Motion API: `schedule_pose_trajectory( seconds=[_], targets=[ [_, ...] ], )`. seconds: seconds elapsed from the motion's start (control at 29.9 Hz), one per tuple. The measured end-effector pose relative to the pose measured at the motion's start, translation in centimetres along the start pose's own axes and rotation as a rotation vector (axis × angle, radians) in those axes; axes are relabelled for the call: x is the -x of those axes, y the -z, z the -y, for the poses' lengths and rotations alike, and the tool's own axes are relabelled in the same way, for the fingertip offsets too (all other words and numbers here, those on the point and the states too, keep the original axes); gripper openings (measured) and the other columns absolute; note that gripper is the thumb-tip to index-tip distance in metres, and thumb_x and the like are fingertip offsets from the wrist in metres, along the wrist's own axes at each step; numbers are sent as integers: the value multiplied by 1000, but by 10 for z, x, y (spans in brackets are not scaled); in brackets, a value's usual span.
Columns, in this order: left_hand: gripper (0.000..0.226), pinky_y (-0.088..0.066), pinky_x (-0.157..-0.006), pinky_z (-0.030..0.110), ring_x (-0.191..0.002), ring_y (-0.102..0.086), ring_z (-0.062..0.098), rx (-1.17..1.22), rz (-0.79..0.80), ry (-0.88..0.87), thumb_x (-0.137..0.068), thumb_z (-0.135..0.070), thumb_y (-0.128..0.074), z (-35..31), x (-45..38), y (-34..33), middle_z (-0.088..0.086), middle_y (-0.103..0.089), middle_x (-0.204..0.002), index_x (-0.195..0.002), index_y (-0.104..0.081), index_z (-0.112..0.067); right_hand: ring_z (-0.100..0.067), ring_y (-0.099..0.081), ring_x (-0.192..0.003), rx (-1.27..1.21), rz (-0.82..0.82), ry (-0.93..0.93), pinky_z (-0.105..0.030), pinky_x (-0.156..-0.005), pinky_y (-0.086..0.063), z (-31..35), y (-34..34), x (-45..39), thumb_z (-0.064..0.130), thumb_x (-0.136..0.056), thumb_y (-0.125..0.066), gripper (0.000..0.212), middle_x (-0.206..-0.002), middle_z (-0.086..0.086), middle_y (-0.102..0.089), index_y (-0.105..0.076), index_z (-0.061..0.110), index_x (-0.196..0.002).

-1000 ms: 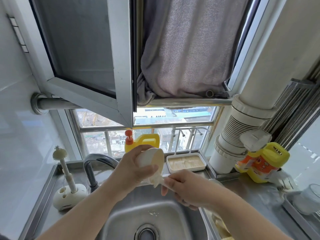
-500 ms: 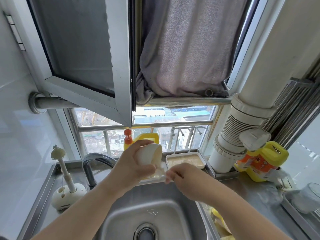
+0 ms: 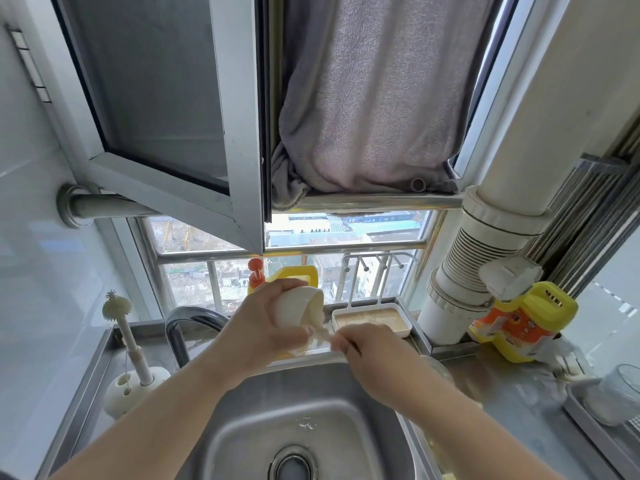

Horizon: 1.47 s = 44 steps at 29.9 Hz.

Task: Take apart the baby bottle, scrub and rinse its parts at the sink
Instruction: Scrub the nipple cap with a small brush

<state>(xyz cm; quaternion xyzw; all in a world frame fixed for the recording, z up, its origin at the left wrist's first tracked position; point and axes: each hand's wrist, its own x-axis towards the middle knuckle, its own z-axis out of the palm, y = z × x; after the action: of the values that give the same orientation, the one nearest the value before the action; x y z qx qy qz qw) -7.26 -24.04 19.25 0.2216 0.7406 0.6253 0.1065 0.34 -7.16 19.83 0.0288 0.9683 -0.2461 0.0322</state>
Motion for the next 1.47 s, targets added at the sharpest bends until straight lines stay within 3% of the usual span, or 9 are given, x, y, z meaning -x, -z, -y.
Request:
schedule_pose_trajectory(
  seconds=[0.13,0.27,0.6,0.84,0.97,1.07,1.2,1.34,1.47],
  targets=[
    [68,-51,-65,17,-88,-59,5,-77,9,-59,-49,-34,-80,6,8,1,-8,-54,-110,-110,-53,-41,-6,-34,-44,-608,340,-134,-18,-43,-26,-1,10,6,37,-100,-39,35,-56,9,-41,-67,23,-84],
    [71,-54,-69,22,-99,-60,8,73,73,-86,-55,-27,-90,12,12,-6,-5,-53,-117,-114,-51,-40,-5,-29,-41,-855,252,-209,-16,-38,-21,5,9,2,34,-101,-37,36,-50,10,-39,-63,19,-81],
    [35,-58,-68,50,-88,-65,38,358,106,198,-76,-30,-74,-14,-3,4,22,-55,-113,-85,-41,-25,-1,-40,-44,-383,77,-42,-18,-53,-33,8,20,4,37,-98,-41,32,-47,12,-45,-63,29,-76],
    [65,-54,-54,33,-78,-66,27,324,198,281,-41,-27,-79,-26,-6,5,14,-57,-104,-103,-60,-24,2,-43,-49,-173,63,46,-15,-50,-28,14,30,17,39,-98,-40,29,-57,9,-42,-63,27,-85],
    [66,-54,-54,30,-75,-66,24,259,213,293,-40,-29,-79,-22,0,-3,16,-60,-100,-103,-62,-22,-17,-58,-52,623,-383,238,-25,-46,-30,8,30,22,23,-67,-78,18,-64,5,-57,-63,22,-76],
    [57,-56,-60,31,-89,-64,26,233,199,223,-55,-16,-73,-25,1,-7,12,-61,-106,-110,-62,-23,-19,-52,-40,648,-513,257,-22,-38,-26,1,22,19,11,-48,-81,31,-55,5,-52,-63,20,-72],
    [56,-54,-59,27,-81,-65,18,169,110,125,-52,-15,-73,-25,0,-5,5,-64,-98,-106,-64,-27,-20,-55,-62,93,-157,50,-30,-55,-39,11,18,18,35,-96,-46,21,-72,2,-59,-60,24,-86],
    [58,-53,-62,25,-78,-65,11,186,65,52,-45,-27,-77,-19,1,0,-3,-67,-92,-103,-67,-32,-7,-35,-41,-745,299,-198,-18,-39,-26,8,15,17,40,-99,-40,35,-50,11,-44,-65,23,-81],
    [48,-51,-58,20,-70,-64,3,100,41,83,-58,-17,-75,-17,3,-2,-4,-66,-92,-103,-65,-31,-17,-60,-65,197,-225,56,-27,-52,-36,-2,9,8,33,-94,-52,14,-74,6,-61,-63,26,-91]
  ],
)
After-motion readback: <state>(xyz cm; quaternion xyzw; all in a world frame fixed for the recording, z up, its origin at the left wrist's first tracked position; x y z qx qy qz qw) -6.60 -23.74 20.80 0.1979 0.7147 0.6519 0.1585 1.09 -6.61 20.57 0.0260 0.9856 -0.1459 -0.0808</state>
